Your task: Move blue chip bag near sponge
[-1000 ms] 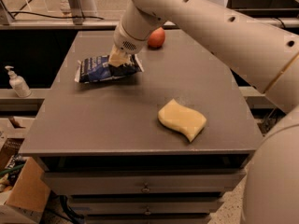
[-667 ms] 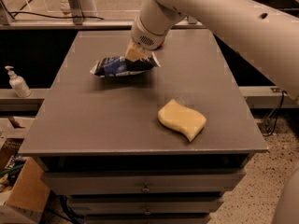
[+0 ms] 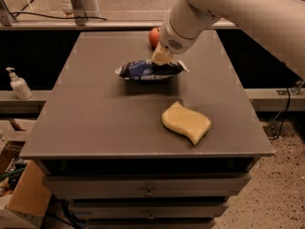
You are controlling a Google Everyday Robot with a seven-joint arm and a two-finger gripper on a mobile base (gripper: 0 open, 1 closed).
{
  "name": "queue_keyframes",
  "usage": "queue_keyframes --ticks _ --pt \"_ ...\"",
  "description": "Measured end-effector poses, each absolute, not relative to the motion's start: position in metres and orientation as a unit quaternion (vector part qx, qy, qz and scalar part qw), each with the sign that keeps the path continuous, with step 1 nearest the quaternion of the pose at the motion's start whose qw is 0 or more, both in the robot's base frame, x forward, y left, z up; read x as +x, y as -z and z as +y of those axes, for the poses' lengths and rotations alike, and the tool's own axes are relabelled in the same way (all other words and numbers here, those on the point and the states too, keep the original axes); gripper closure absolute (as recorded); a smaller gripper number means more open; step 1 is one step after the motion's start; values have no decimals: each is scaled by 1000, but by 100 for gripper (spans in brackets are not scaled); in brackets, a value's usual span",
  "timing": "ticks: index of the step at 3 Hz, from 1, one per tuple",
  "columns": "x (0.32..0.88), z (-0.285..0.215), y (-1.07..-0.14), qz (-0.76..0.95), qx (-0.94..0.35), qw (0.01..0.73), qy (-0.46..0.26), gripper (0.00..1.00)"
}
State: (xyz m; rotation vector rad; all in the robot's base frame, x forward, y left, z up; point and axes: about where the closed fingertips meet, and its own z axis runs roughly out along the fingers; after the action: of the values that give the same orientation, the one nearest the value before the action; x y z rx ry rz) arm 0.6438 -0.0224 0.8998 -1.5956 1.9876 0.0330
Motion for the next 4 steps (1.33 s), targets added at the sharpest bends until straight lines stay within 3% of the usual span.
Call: queue_keyframes --ticks 4 --pt "565 -106 -864 796 -550 253 -5 100"
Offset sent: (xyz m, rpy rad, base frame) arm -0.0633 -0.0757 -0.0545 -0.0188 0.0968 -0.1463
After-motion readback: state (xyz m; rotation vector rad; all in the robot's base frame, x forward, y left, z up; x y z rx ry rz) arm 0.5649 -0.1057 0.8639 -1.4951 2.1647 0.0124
